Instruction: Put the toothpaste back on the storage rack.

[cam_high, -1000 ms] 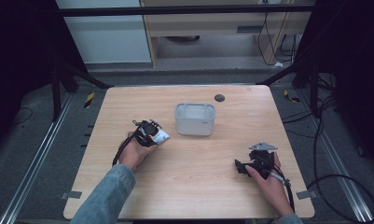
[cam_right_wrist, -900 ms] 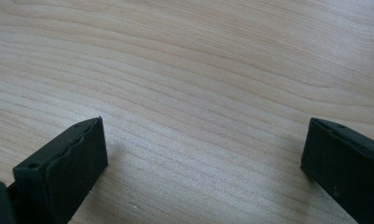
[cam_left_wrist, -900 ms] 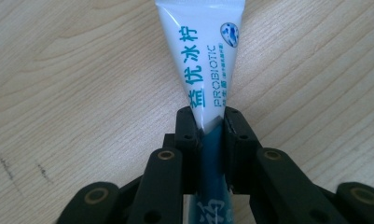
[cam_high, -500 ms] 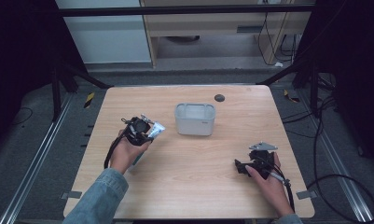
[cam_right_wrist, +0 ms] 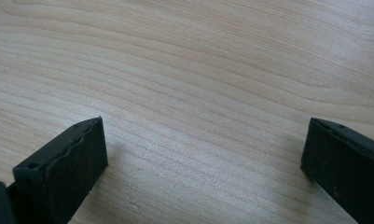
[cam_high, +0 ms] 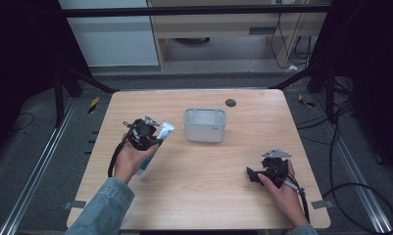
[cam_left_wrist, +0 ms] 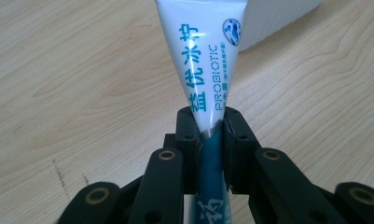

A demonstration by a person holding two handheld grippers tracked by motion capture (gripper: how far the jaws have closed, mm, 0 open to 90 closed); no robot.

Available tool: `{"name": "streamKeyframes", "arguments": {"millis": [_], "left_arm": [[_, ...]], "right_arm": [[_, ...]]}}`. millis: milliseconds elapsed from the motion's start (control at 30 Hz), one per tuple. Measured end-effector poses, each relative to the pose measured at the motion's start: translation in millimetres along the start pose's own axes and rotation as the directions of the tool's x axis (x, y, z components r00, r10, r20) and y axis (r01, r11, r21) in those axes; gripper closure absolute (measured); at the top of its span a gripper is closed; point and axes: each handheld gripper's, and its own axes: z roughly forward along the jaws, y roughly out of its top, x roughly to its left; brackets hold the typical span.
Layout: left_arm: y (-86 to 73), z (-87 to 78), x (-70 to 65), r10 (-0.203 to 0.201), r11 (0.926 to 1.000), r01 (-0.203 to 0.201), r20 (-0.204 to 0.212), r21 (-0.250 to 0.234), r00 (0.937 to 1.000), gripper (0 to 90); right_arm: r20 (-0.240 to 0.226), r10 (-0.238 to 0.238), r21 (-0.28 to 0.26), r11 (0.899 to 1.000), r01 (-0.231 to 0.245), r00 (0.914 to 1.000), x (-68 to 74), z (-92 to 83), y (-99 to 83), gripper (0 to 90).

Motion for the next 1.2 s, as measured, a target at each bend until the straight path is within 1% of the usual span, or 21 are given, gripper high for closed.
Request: {"name": "streamKeyframes", "arguments": {"millis": [200, 233, 267, 367, 500, 567, 733, 833, 900, 1000, 1100, 1200], "left_arm": [[4.8, -5.6, -6.8, 0.018, 0.9995, -0.017, 0.015, -0.025, 0.9997, 78.2], [4.8, -5.6, -6.8, 0.018, 0.9995, -0.017, 0.015, -0.025, 0.9997, 78.2], [7.1, -6.8, -9.0, 0.019, 0.9991, -0.019, 0.018, -0.038, 0.9997, 78.2], [11.3, -9.3, -10.7, 0.025, 0.9985, -0.024, 0.018, -0.05, 0.9995, 78.2], [16.4, -12.6, -12.9, 0.022, 0.9974, -0.021, 0.019, -0.068, 0.9996, 78.2], [22.1, -16.1, -15.1, 0.031, 0.9961, -0.03, 0.018, -0.083, 0.9993, 78.2], [31.2, -19.9, -19.2, 0.036, 0.9939, -0.033, 0.023, -0.106, 0.9991, 78.2], [34.5, -20.3, -21.2, 0.039, 0.9935, -0.036, 0.032, -0.108, 0.9987, 78.2], [38.2, -20.9, -23.7, 0.041, 0.9923, -0.036, 0.041, -0.118, 0.9983, 78.2], [42.0, -21.7, -25.9, 0.046, 0.9916, -0.04, 0.043, -0.123, 0.998, 78.2], [49.2, -25.2, -29.6, 0.048, 0.9901, -0.04, 0.053, -0.134, 0.9975, 78.2], [55.8, -28.3, -33.1, 0.061, 0.9882, -0.053, 0.055, -0.144, 0.9966, 78.2]], "right_arm": [[0.001, 0.0, 0.001, 1.0, 0.0, 1.0, 0.0, -0.1, 0.0, 0.5], [0.001, 0.0, 0.001, 1.0, 0.0, 1.0, 0.0, -0.1, 0.0, 0.5], [0.0, 0.0, 0.0, 1.0, 0.0, 1.0, 0.0, 0.0, 0.0, 0.5], [0.001, 0.001, 0.001, 1.0, -0.001, 1.0, 0.0, 0.0, 0.0, 0.5], [0.0, 0.001, 0.0, 1.0, -0.001, 1.0, 0.0, 0.0, 0.0, 0.5], [0.001, 0.0, 0.001, 1.0, 0.0, 1.0, 0.0, 0.0, 0.0, 0.5], [0.0, -0.001, 0.0, 1.0, 0.001, 1.0, -0.1, 0.0, 0.0, 0.5], [0.001, 0.001, 0.001, 1.0, -0.001, 1.0, 0.1, -0.1, 0.0, 0.5], [0.001, 0.0, 0.001, 1.0, 0.0, 1.0, 0.0, 0.0, 0.0, 0.5], [0.0, 0.0, 0.0, 1.0, 0.0, 1.0, 0.0, 0.0, 0.0, 0.5], [0.0, 0.0, 0.0, 1.0, 0.0, 1.0, 0.0, 0.0, 0.0, 0.5], [0.0, 0.0, 0.0, 1.0, 0.0, 1.0, 0.0, 0.0, 0.0, 0.5]]}}
